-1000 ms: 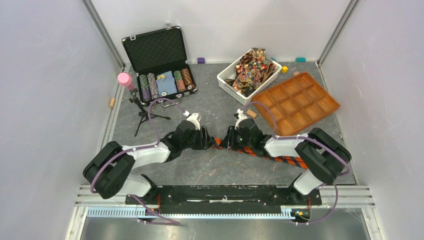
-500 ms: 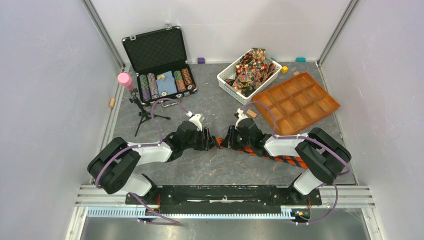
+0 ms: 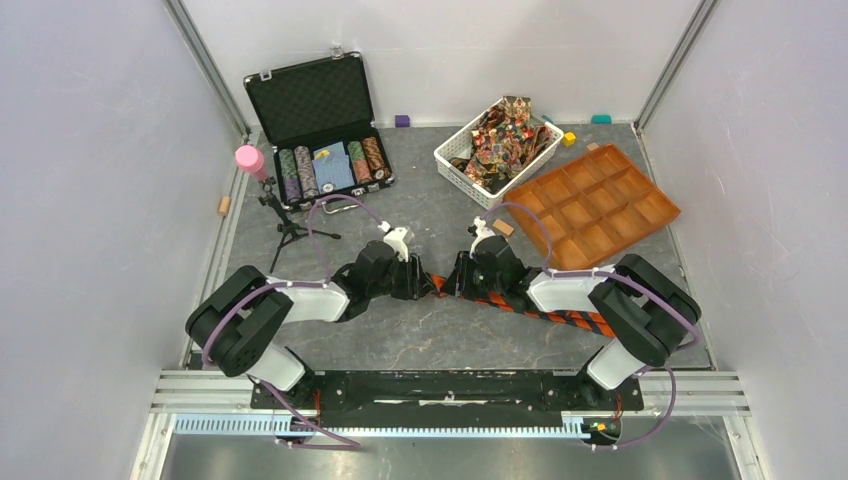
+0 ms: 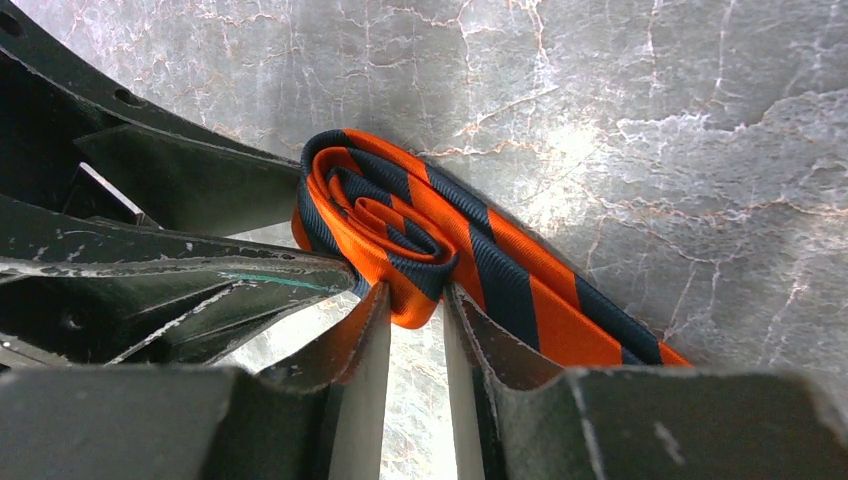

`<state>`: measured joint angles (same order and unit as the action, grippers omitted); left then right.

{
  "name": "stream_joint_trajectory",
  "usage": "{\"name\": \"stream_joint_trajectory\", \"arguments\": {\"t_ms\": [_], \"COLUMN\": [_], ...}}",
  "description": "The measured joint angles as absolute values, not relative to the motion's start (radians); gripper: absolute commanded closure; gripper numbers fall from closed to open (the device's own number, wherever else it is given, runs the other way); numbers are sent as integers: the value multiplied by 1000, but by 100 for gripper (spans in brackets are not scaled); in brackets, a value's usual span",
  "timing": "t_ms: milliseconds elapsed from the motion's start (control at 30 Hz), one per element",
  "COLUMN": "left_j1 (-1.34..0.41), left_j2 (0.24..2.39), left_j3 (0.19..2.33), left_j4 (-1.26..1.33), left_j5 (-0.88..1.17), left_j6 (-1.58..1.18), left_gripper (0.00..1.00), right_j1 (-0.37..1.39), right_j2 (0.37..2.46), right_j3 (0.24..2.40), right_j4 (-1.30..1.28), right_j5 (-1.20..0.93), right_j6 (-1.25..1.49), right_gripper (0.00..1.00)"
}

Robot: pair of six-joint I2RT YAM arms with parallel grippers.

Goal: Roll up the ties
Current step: Roll the tie at the center of the board.

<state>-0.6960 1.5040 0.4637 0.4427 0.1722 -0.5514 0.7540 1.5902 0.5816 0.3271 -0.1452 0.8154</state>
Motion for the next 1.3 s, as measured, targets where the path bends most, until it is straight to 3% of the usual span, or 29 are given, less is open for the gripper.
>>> {"name": "stream_joint_trajectory", "arguments": {"t_ms": [200,633,900,1300], "left_j1": [-696,-693,-693,-693], "left_j2": [1513,1498,1378,1172], "left_j3": [464,464,475,478], "left_j4": [455,443,321,92], "left_j5": [192,212,183,70], "left_j6": [-551,-556,-559,-582], "left_gripper": [61,66,68,70], "right_j1": [755,755,754,754], "right_j2": [1593,1498,1400,1414], "right_j3": [583,583,583,583], "right_j4": [327,247,147,88], "right_j5": [-146,-129,-6,28], "right_j6": [816,746,635,547], "right_gripper": [69,59,68,68]}}
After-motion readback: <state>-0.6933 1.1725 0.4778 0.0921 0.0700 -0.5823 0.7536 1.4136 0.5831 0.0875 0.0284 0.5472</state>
